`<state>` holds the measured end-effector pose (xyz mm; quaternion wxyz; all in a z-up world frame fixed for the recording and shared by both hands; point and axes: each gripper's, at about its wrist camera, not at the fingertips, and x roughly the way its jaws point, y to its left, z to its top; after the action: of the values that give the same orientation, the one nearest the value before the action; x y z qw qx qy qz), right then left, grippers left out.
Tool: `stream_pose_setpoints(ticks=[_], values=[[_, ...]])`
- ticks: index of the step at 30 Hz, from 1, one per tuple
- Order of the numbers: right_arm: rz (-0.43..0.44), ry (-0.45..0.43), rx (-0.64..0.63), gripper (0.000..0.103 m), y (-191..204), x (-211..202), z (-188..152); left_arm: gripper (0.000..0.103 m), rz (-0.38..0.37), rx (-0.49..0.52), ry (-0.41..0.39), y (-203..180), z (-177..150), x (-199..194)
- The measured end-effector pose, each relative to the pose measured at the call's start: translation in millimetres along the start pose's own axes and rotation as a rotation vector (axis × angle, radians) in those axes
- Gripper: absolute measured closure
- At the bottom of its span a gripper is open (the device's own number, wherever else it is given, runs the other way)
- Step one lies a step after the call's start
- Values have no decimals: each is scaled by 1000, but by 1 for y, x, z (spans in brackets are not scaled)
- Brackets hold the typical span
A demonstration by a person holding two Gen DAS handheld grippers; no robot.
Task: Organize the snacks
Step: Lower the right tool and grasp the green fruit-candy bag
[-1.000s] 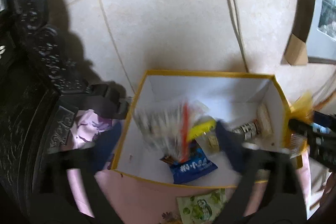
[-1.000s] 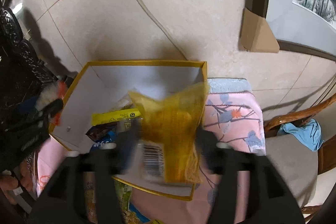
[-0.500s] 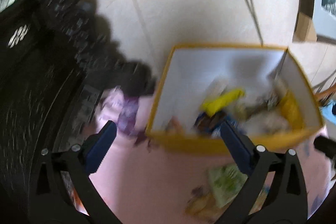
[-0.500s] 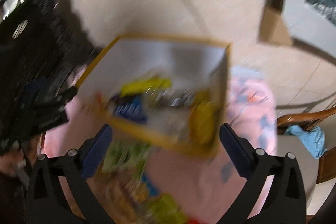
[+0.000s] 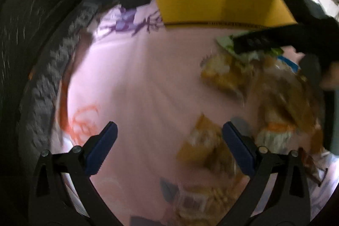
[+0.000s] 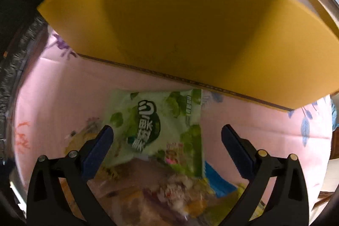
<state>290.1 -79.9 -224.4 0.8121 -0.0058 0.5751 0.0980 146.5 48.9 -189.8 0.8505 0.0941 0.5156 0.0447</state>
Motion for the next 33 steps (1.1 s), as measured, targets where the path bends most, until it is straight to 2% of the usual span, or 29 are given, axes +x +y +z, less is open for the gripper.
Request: stream_pose_setpoints(ticks=[4, 5, 6, 10, 12, 15, 17, 19, 20, 23, 25, 27, 28, 33], values=[[20, -2, 12, 2, 0, 4, 1, 2, -41, -57, 29, 6, -13, 3], [12, -18, 6, 12, 0, 2, 0, 2, -35, -67, 39, 6, -15, 4], [24, -50, -14, 31, 2, -4, -3, 2, -31, -75, 47, 6, -16, 5], [72, -29, -10, 43, 0, -9, -6, 2, -53, -107, 52, 8, -14, 7], [102, -15, 17, 53, -9, -17, -8, 2, -68, -121, 46, 10, -10, 7], [90, -37, -44, 58, -11, -38, -21, 2, -55, -125, 19, 9, -2, 5], [110, -27, -37, 60, -15, -41, -27, 2, -53, -118, 13, 7, 6, 10], [201, 4, 46, 60, -30, -37, -28, 2, -42, -94, 17, 3, 15, 15], [273, 26, 124, 61, -42, -36, -30, 2, -41, -79, 10, 1, 18, 16], [425, 54, 245, 67, -67, -35, -37, 2, -55, -50, 8, -5, 28, 23], [509, 84, 298, 82, -80, -31, -43, 2, -42, -8, 12, -10, 36, 31], [588, 104, 362, 85, -91, -25, -49, 2, -5, 42, 13, -13, 45, 42], [628, 111, 395, 85, -96, -23, -52, 2, -27, 48, 8, -12, 48, 44], [688, 97, 393, 84, -89, -17, -56, 2, -78, 7, 26, 1, 59, 54]])
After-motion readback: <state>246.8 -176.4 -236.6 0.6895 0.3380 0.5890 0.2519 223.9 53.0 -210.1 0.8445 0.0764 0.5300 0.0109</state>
